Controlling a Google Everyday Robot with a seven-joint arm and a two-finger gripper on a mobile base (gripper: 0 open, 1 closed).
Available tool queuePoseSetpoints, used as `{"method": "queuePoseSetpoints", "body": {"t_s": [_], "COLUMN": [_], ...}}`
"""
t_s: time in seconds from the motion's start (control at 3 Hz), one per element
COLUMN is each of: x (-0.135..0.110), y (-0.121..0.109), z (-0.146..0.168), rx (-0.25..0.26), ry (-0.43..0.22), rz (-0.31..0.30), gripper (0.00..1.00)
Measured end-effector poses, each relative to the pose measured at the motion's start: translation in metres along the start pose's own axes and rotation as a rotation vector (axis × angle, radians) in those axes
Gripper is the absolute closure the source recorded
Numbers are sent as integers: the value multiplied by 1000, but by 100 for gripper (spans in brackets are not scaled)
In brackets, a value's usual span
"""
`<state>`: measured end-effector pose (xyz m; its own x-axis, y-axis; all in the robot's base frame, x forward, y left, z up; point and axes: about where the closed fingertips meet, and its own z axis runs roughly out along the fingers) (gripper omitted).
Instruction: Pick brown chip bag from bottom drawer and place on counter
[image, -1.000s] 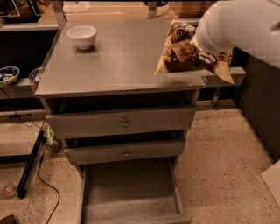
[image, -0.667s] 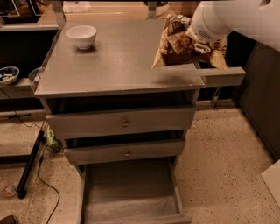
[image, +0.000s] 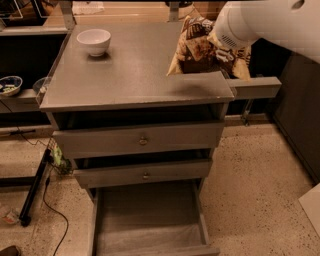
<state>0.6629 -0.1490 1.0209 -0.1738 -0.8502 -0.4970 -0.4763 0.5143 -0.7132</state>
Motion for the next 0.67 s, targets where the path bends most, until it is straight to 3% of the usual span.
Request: {"method": "queuePoseSetpoints", "body": {"t_s": [0.67], "x": [-15], "y": [22], "z": [28], "rx": [-56], "ry": [-72], "rz": [22], "gripper": [100]}}
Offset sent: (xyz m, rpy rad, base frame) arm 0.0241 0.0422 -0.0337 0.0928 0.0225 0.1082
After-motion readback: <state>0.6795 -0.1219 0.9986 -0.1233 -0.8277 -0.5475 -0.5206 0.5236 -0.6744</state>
